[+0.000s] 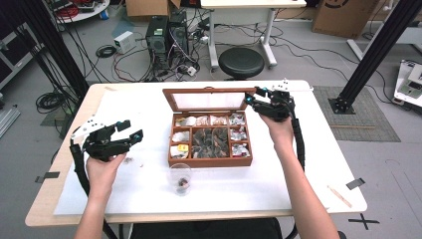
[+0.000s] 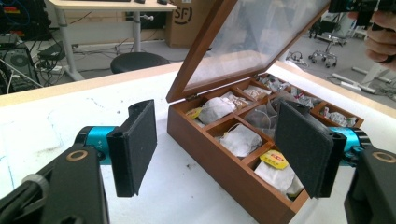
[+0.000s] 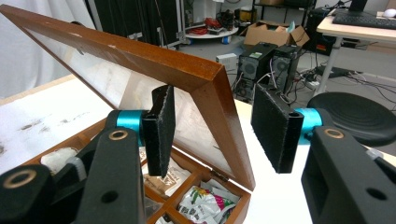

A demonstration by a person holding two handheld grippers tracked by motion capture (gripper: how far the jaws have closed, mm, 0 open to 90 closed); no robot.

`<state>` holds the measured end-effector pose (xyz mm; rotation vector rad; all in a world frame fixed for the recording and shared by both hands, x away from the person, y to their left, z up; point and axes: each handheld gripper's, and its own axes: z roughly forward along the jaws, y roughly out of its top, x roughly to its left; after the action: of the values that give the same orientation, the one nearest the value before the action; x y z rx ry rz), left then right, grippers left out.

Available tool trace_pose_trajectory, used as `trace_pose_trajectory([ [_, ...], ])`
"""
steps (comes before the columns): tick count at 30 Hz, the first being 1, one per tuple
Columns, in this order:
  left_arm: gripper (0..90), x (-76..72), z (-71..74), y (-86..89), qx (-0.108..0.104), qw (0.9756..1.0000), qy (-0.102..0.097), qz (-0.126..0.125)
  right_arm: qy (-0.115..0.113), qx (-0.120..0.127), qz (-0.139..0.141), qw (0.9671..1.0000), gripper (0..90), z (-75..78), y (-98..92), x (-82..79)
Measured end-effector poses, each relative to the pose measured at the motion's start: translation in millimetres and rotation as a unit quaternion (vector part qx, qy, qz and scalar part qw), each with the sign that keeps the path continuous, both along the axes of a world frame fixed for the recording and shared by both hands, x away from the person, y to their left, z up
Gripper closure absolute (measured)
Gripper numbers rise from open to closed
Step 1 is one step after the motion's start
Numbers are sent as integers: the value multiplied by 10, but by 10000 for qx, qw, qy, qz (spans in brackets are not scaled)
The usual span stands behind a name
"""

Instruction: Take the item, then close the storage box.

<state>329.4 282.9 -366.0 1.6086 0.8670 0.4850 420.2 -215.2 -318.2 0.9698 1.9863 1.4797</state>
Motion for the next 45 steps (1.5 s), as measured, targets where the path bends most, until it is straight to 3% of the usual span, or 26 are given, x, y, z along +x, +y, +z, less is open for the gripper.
trace_pose_trajectory([
  [6, 299, 4, 1, -27, 37, 10000, 17, -38, 8, -23, -9, 10000, 507, 3, 3, -9],
  [16, 296, -3, 23, -51, -85, 9999, 64, -108, 3, -30, -20, 10000, 507, 4, 2, -9],
  [45, 296, -106, 92, -201, 40, 9992, 65, -383, -5, -27, -33, 10000, 504, 7, 3, -10],
])
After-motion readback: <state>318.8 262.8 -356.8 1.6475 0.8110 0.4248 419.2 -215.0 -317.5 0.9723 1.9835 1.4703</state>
